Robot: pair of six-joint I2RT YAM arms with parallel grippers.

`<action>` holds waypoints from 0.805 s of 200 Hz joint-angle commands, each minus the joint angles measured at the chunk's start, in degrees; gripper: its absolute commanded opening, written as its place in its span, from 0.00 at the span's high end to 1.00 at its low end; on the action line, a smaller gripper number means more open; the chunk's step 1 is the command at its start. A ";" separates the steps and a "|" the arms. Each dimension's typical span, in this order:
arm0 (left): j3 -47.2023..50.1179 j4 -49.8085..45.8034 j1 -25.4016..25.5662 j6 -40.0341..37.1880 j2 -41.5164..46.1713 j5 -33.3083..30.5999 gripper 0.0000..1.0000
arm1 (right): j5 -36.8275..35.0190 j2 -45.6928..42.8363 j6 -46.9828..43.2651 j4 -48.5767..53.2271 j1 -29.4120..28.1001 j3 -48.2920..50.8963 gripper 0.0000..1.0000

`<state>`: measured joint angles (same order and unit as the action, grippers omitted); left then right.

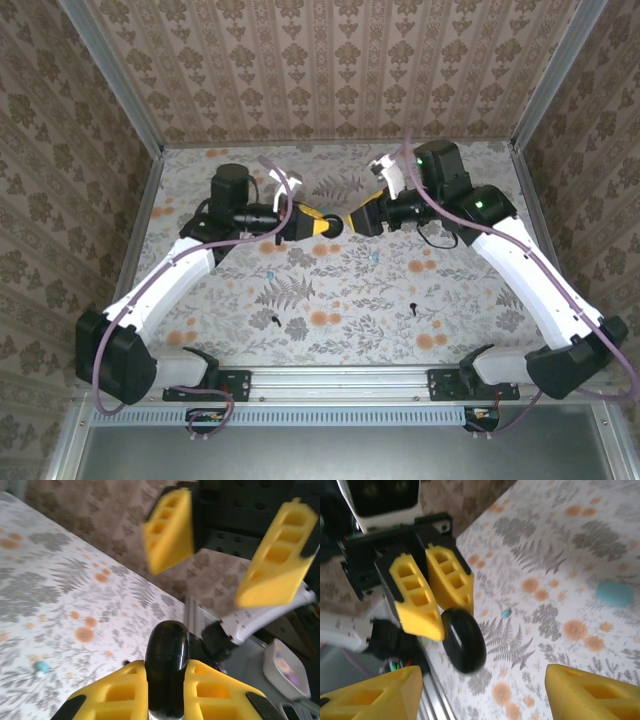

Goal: Insert the wireless bluetooth earbuds into the charging case

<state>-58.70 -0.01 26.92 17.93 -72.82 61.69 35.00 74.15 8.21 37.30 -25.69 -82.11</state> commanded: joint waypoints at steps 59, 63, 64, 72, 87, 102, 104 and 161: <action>7.56 32.83 -3.65 15.65 1.90 -9.55 0.92 | 9.87 5.21 26.58 -35.54 1.08 5.55 0.34; 8.01 32.41 -3.55 14.94 2.24 -9.99 0.92 | 10.34 6.73 26.61 -36.24 1.04 5.74 0.35; 8.13 32.34 -3.50 14.85 2.33 -10.09 0.92 | 10.43 6.85 26.69 -36.42 1.06 5.78 0.35; 9.28 32.34 -3.28 14.03 3.05 -11.13 0.92 | 11.01 7.70 26.77 -37.63 1.08 6.15 0.36; 10.57 33.87 -2.71 14.69 3.62 -12.06 0.93 | 11.49 8.46 26.85 -39.01 1.08 6.68 0.38; 10.87 34.51 -1.60 15.20 3.73 -11.90 0.93 | 12.12 8.42 27.71 -41.23 1.07 7.81 0.39; 10.88 34.58 -1.41 15.20 3.78 -11.93 0.92 | 12.24 8.33 27.84 -41.67 1.04 8.05 0.39; 16.40 45.02 2.44 23.94 4.68 -19.85 0.94 | 12.63 4.09 29.14 -47.41 1.08 14.25 0.48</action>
<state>-44.29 36.53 29.12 35.48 -69.84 46.63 46.37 82.41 36.12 -5.02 -24.67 -71.09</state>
